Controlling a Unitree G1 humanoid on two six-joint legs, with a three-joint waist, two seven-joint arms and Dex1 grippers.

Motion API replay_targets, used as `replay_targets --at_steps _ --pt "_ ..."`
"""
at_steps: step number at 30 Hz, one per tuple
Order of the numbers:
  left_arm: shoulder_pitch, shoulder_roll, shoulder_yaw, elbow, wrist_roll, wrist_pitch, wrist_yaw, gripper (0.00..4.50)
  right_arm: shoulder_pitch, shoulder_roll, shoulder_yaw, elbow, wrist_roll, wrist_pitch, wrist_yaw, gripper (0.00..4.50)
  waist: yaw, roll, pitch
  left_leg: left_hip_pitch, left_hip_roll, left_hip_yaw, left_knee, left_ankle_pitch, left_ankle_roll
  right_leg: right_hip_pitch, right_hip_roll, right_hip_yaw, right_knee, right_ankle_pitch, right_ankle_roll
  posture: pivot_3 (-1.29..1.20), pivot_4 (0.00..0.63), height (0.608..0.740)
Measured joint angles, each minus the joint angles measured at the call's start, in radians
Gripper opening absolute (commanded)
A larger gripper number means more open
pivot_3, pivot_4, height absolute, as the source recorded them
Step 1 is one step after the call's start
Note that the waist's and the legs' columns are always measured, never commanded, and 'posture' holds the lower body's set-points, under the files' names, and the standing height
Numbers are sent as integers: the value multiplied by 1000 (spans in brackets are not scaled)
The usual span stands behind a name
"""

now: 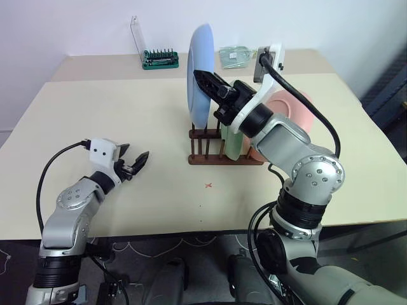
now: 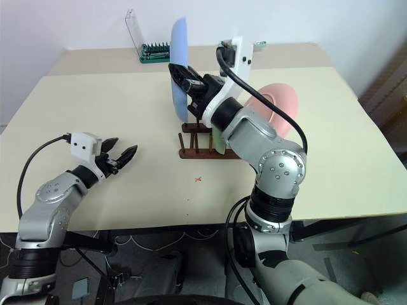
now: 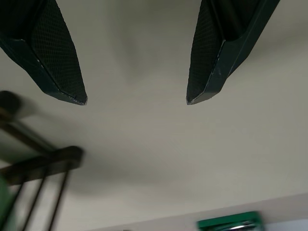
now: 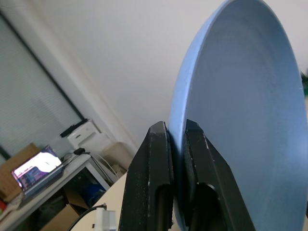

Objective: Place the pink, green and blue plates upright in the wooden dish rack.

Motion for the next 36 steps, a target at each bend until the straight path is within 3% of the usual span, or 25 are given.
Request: replay_targets --at_steps 18,19,20,25,33,36 --pt "68 41 -86 -76 28 2 -112 3350 19 -30 9 66 167 55 -197 0 -20 3 0 0 2 0 0 0 1 0 1 0 0 0 0 0 150 740" --pt "69 40 -86 -76 31 2 -112 3410 19 -35 12 68 172 55 -200 748 -20 3 0 0 2 0 0 0 1 0 1 0 0 0 0 0 150 740" --pt "71 40 -87 -76 34 2 -112 3410 19 -40 14 68 176 54 -200 1063 -20 3 0 0 2 0 0 0 1 0 1 0 0 0 0 0 150 740" --pt "75 31 -105 -76 46 0 -114 3410 13 -96 56 66 163 29 -161 3495 -20 3 1 0 2 0 0 0 1 0 1 0 0 0 0 0 150 740" --pt "74 19 -109 -74 53 -5 -115 3410 -44 -323 218 -9 -38 -87 69 3495 -21 3 1 0 2 1 0 -1 1 1 1 -1 -1 0 0 0 150 740" --pt "68 10 -116 -57 63 -16 -116 3410 -52 -457 252 -32 -129 -169 202 3495 -15 4 1 -1 2 1 0 -1 1 1 1 -1 -2 0 0 0 150 740"
